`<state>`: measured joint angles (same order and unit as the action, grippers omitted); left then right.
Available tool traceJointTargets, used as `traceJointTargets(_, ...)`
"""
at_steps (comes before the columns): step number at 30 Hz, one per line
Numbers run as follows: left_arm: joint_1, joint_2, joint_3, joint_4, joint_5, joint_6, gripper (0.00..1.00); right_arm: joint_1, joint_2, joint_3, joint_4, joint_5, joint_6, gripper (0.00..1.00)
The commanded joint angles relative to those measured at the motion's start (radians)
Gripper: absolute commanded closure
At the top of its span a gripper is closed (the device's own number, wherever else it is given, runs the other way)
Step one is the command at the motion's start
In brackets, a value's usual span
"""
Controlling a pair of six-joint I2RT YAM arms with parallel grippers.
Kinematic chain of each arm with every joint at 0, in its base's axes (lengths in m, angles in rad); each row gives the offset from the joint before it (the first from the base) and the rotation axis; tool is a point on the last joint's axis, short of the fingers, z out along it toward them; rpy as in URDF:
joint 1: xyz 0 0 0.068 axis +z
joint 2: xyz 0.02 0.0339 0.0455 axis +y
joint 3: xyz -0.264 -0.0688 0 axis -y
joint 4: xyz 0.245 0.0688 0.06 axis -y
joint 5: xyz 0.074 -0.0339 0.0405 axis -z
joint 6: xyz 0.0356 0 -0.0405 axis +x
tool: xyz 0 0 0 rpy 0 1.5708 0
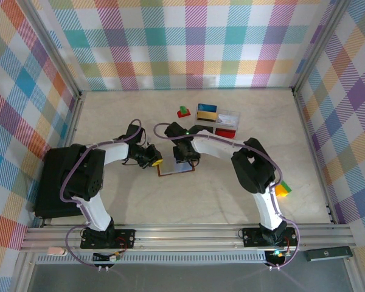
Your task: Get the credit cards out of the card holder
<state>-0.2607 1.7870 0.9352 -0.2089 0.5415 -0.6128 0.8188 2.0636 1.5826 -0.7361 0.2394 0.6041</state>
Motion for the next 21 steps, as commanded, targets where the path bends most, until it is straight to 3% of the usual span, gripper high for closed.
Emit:
traceJointTargets(1, -0.003, 0.029, 0.016, -0.056, -0.004, 0.022, 0.85, -0.021, -0.091, -0.045, 0.009, 0.063, 0.057, 0.61)
traceJointTargets(5, -0.004, 0.031, 0.021, -0.055, 0.019, 0.023, 0.85, -0.023, -0.147, -0.088, 0.107, -0.006, 0.008, 0.62)
traceJointTargets(9, -0.002, 0.023, 0.027, -0.055, 0.036, 0.014, 0.85, -0.020, -0.110, -0.060, 0.145, -0.173, -0.057, 0.65)
traceJointTargets(12, 0.008, -0.015, 0.021, -0.039, 0.062, -0.013, 0.84, -0.004, -0.080, -0.033, 0.146, -0.227, -0.075, 0.66)
traceJointTargets(16, 0.052, -0.090, 0.015, -0.048, 0.065, -0.038, 0.82, 0.021, -0.042, 0.011, 0.125, -0.236, -0.109, 0.66)
traceJointTargets(21, 0.143, -0.169, -0.004, -0.139, -0.010, -0.024, 0.78, 0.057, 0.035, 0.103, 0.036, -0.215, -0.158, 0.64)
